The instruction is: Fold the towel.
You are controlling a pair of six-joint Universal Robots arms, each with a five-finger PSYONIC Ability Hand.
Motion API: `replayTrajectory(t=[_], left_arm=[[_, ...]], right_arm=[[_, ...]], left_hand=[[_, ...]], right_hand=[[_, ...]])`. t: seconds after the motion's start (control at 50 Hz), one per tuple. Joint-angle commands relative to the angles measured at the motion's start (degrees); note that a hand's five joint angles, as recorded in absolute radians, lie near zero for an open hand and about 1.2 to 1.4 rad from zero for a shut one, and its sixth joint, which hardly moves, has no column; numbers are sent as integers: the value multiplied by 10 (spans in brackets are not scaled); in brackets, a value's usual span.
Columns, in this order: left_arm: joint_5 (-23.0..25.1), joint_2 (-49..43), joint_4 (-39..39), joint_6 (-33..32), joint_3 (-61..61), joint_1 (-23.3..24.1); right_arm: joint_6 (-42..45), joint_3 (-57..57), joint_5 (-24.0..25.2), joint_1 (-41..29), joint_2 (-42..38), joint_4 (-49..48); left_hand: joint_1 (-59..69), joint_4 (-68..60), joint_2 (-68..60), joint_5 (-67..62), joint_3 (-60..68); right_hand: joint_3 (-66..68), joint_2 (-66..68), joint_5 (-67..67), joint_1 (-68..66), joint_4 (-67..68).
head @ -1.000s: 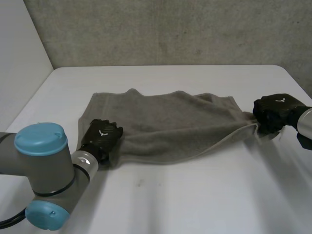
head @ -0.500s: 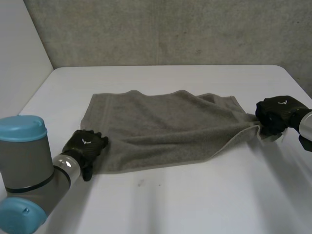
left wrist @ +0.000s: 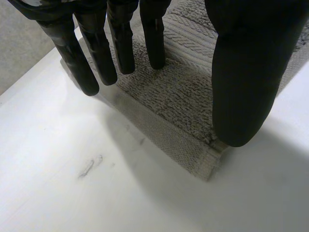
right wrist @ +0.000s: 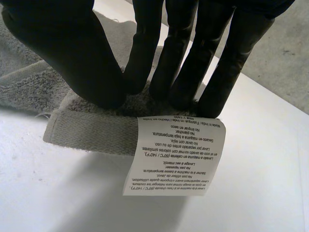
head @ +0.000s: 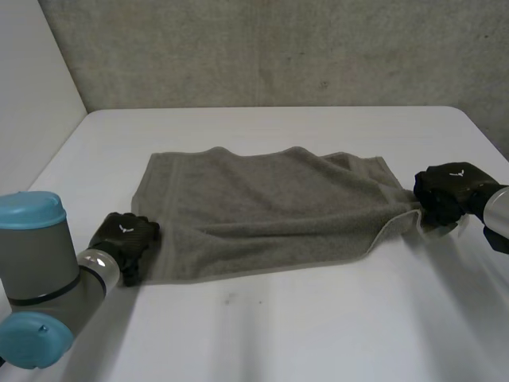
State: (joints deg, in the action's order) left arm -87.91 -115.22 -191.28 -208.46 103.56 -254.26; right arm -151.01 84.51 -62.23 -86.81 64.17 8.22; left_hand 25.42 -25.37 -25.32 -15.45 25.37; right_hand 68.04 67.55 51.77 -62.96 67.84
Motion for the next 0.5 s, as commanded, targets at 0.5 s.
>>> replayTrajectory(t=[0.5], left_arm=[[18, -19, -48, 0, -18, 2]], right_arm=[[1, 7, -1, 0, -5, -11]], left_hand=[[546, -546, -547, -545, 546]], right_hand=[[120, 125, 182, -170, 122]])
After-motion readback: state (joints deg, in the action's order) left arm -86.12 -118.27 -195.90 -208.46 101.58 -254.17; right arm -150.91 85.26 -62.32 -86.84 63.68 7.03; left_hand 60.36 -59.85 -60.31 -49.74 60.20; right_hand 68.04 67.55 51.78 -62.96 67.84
